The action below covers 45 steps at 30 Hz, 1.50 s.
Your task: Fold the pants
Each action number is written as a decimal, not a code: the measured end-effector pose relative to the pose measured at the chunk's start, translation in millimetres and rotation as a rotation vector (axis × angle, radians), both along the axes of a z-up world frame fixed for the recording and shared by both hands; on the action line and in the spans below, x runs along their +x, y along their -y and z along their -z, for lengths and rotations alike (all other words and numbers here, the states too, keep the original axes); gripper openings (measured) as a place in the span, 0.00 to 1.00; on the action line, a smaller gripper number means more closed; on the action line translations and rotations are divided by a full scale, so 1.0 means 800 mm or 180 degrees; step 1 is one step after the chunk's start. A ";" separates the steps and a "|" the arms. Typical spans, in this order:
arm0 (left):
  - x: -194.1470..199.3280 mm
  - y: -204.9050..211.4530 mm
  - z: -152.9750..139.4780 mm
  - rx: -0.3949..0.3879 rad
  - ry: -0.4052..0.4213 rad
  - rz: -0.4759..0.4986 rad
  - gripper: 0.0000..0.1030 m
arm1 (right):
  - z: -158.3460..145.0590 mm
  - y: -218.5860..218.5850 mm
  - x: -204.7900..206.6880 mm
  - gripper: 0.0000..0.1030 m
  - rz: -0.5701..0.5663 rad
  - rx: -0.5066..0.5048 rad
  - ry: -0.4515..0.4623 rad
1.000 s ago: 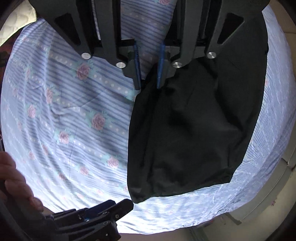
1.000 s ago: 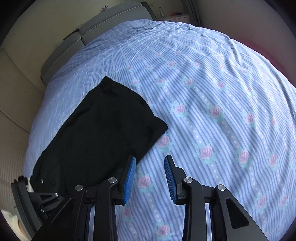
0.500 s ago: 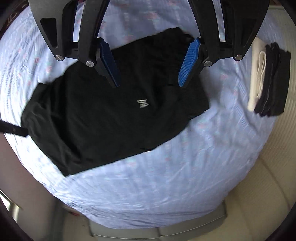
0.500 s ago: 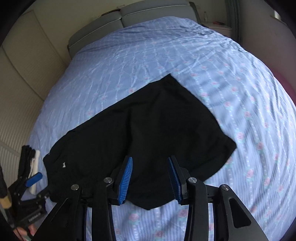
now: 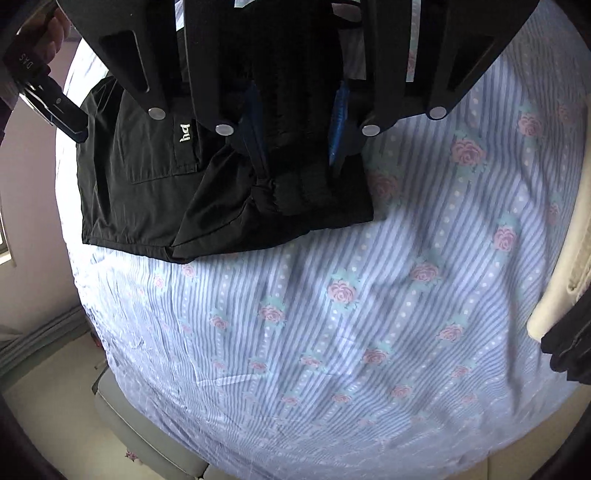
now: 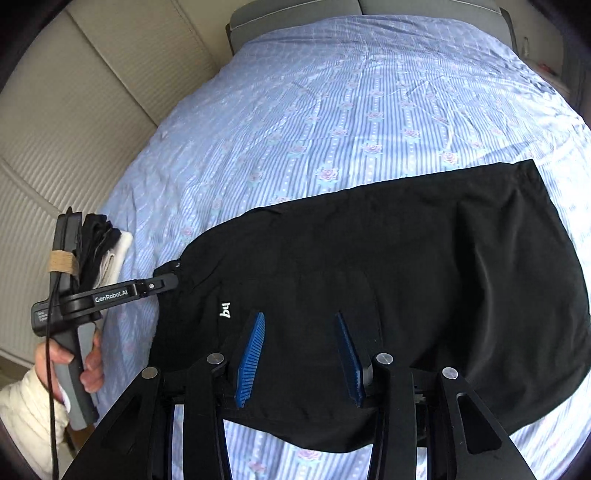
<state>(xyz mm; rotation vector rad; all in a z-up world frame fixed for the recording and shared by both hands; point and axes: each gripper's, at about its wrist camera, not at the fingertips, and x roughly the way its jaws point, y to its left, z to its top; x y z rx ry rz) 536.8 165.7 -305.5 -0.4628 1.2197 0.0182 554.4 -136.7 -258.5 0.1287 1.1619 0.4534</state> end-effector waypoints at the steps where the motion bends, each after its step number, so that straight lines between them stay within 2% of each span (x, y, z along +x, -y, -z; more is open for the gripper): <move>1: 0.000 -0.003 0.002 -0.0030 0.0008 -0.0052 0.18 | 0.000 -0.001 -0.001 0.40 -0.0010 0.0002 -0.0006; 2: -0.001 -0.007 0.001 -0.0080 0.0036 -0.0109 0.10 | 0.001 0.000 -0.002 0.40 -0.0020 -0.0002 -0.0003; 4: -0.003 -0.010 -0.006 -0.0041 0.0095 -0.0199 0.08 | 0.004 -0.003 -0.003 0.40 -0.0032 -0.0036 -0.0004; 9: 0.003 -0.014 -0.020 0.0239 0.0215 -0.0117 0.08 | 0.004 -0.003 -0.003 0.40 -0.0039 0.0012 -0.0012; 14: 0.021 -0.027 0.006 0.0287 0.0070 -0.0090 0.09 | 0.006 -0.004 -0.006 0.40 -0.0051 -0.0035 0.0013; 16: 0.022 -0.025 0.011 0.0381 0.0041 -0.0054 0.12 | 0.009 -0.001 -0.008 0.40 -0.0031 -0.0086 -0.0004; 20: 0.019 -0.020 -0.001 0.0563 0.0028 -0.0013 0.29 | 0.012 0.010 -0.013 0.40 0.0079 -0.0163 -0.0073; 23: 0.002 -0.014 -0.031 0.0932 0.0101 0.0006 0.59 | 0.007 0.021 -0.016 0.40 0.0175 -0.0219 -0.0095; 24: -0.008 -0.011 -0.042 0.0979 0.0163 0.0052 0.61 | 0.004 0.024 -0.017 0.42 0.0193 -0.0234 -0.0081; 25: -0.018 -0.009 -0.049 0.0962 0.0199 0.0098 0.61 | 0.001 0.028 -0.020 0.50 0.0215 -0.0259 -0.0050; 26: -0.030 -0.006 -0.057 0.0912 0.0219 0.0136 0.62 | -0.002 0.032 -0.022 0.54 0.0233 -0.0279 -0.0006; 29: -0.065 -0.001 -0.063 0.0678 0.0206 0.0049 0.66 | -0.012 0.044 -0.033 0.55 0.0259 -0.0353 0.0101; 33: -0.111 0.003 -0.041 0.0112 0.0094 -0.0219 0.67 | -0.019 0.053 -0.045 0.55 0.0241 -0.0424 0.0137; 35: -0.124 0.002 -0.022 -0.0022 0.0046 -0.0332 0.67 | -0.019 0.052 -0.050 0.55 0.0194 -0.0452 0.0126; 38: -0.120 -0.012 0.004 -0.0158 0.0027 -0.0419 0.67 | -0.015 0.045 -0.055 0.55 0.0106 -0.0481 0.0096; 41: -0.093 -0.024 0.020 -0.0276 0.0089 -0.0277 0.65 | -0.009 0.031 -0.059 0.55 -0.0008 -0.0505 0.0094; 44: -0.063 -0.035 0.043 -0.0654 0.0078 -0.0067 0.53 | -0.005 0.008 -0.059 0.55 -0.0139 -0.0485 0.0135; 45: -0.054 -0.039 0.053 -0.0817 0.0048 -0.0020 0.52 | -0.003 0.000 -0.059 0.55 -0.0179 -0.0469 0.0138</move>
